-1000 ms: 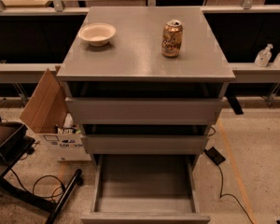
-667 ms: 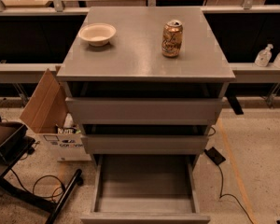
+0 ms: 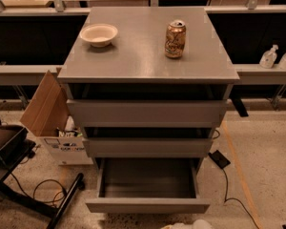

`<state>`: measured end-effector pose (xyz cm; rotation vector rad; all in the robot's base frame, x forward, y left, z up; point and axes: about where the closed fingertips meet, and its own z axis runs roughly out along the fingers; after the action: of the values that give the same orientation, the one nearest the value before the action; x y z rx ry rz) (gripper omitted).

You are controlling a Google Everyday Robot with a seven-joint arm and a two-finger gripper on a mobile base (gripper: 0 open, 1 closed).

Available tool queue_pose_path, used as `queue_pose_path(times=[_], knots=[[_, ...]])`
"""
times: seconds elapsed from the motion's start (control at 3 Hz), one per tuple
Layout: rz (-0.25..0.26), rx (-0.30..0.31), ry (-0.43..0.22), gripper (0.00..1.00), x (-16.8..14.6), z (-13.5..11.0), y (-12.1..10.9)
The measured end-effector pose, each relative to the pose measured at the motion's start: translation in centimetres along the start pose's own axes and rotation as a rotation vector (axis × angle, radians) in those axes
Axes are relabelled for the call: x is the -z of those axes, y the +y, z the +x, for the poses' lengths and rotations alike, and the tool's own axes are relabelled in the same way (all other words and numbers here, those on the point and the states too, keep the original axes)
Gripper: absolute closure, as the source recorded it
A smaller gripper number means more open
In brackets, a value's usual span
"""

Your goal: Close bottom drawer

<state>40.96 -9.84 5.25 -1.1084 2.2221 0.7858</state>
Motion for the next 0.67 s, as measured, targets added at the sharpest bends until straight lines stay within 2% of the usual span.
queue_pose_path(times=[0.33,0.67], knots=[[0.000,0.000,0.000,1.00,0.0,0.0,0.0],[0.056,0.105,-0.041,1.00,0.7,-7.6,-5.2]])
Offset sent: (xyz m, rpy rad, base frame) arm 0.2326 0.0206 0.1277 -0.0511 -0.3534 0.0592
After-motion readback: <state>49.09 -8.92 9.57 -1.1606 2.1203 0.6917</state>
